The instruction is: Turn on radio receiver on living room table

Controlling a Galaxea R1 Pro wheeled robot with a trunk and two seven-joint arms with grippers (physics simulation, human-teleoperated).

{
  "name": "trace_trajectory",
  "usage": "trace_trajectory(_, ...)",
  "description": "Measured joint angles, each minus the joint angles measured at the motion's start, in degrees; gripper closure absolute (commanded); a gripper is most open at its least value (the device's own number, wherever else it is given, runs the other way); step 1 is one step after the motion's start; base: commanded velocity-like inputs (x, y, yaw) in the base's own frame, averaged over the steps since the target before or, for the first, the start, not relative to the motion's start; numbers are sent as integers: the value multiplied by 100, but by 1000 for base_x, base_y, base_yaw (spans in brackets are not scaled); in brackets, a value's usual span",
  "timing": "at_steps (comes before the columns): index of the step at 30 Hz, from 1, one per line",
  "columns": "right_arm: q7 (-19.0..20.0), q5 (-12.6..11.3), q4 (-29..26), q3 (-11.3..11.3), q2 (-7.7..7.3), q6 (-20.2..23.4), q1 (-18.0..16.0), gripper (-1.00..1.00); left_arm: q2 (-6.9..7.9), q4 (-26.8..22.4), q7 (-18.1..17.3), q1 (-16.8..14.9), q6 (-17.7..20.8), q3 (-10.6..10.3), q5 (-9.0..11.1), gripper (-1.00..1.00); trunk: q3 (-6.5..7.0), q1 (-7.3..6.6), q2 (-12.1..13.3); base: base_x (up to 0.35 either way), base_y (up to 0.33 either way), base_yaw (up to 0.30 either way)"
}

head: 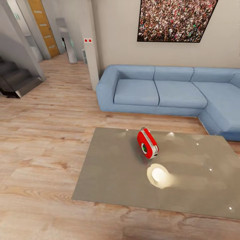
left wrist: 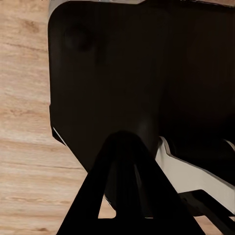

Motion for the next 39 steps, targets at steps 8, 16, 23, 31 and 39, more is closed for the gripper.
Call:
trace_trajectory(8,0,-4,0,0,0,0,2,-100,7,0,2,7,-172,0,8,100,72,0,0,0,0,0)
trace_trajectory(16,0,-6,0,0,0,0,1,-100,9,0,2,15,-245,0,10,100,143,0,0,0,0,0)
trace_trajectory(23,0,-6,0,0,-7,0,1,-100,9,0,2,15,-246,0,10,100,206,0,0,0,0,0)
trace_trajectory(31,0,-6,0,0,-9,0,1,-100,9,0,2,14,-247,0,10,100,278,0,0,0,0,0)
trace_trajectory(39,0,-6,0,0,-9,0,-2,-100,9,0,10,15,-242,-1,10,100,349,0,0,0,0,0)
